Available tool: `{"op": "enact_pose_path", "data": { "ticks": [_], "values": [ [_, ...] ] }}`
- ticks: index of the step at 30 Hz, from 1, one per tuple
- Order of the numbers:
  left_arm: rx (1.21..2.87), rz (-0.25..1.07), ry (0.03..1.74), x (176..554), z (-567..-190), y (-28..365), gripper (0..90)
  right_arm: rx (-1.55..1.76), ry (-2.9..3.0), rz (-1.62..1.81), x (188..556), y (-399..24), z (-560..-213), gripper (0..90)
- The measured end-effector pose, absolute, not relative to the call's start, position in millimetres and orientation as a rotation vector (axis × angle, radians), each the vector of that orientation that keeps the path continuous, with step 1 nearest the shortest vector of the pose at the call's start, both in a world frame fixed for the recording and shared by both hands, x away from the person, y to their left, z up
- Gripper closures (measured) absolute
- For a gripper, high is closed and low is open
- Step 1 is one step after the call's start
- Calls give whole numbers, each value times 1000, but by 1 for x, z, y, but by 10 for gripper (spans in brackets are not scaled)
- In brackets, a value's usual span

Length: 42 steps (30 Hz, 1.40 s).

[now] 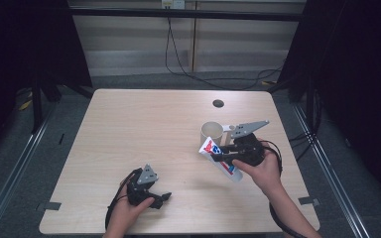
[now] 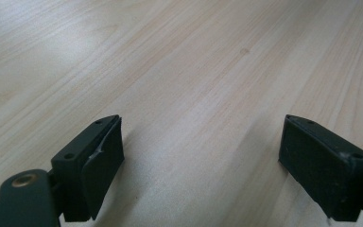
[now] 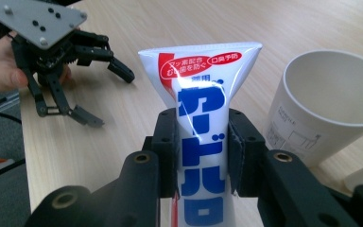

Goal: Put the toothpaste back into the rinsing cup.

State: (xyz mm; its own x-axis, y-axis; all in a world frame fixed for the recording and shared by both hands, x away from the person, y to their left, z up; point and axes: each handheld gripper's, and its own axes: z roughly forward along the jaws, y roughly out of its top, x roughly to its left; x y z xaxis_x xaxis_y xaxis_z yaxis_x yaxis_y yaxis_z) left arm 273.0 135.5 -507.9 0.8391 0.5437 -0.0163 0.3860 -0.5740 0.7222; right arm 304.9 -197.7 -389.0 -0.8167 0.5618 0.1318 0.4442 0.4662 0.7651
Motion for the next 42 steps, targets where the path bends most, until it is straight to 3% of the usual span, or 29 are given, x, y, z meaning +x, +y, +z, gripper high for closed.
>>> {"op": "enact_pose_path", "data": {
  "ticks": [42],
  "values": [
    [2252, 266, 674, 273, -508, 136, 143, 1028, 2288, 1496, 325, -213, -370, 685]
  ]
}}
